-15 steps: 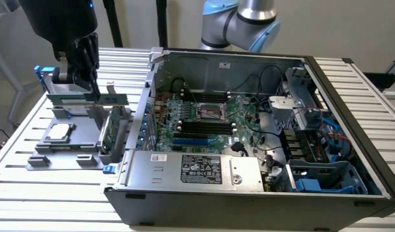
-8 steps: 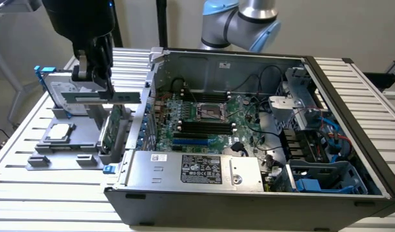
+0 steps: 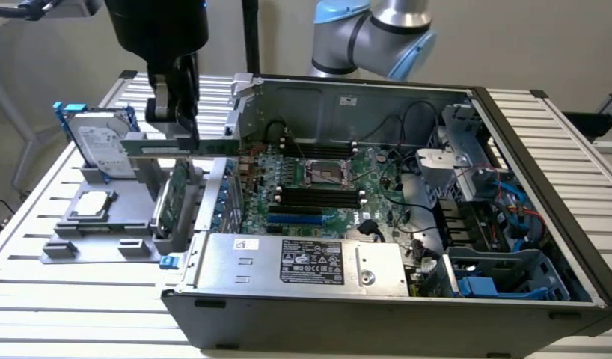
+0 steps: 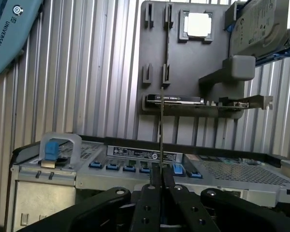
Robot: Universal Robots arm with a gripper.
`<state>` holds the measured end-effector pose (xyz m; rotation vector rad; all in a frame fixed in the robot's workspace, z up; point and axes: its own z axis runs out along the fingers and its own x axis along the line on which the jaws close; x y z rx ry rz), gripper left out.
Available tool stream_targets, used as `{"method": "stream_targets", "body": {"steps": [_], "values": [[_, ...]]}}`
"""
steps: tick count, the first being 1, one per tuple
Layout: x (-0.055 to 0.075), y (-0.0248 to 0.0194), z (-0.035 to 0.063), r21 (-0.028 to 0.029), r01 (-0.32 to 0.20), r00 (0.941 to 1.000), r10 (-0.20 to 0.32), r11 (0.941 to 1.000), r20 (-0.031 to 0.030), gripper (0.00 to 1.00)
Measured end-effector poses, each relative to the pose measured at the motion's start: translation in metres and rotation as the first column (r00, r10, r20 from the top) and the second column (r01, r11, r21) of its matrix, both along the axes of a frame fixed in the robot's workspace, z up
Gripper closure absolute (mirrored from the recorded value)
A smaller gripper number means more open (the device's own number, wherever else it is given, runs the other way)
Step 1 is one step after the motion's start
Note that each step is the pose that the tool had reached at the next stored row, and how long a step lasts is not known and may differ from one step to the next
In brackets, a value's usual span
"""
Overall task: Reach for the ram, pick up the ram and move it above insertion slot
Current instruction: 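Pick up the ram and move it above insertion slot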
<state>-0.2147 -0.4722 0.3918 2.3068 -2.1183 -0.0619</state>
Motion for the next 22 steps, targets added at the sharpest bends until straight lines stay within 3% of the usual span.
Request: {"method": "stream_targets", "body": {"steps": [6,22], "values": [[0.019,0.0061,0.0000,0.0012,0.000,1.0000,0.000,1.0000,-0.0001,0.87],[0.053,0.0471,-0.0010,0.0011,0.000,1.0000,0.000,1.0000,-0.0001,0.87]]}}
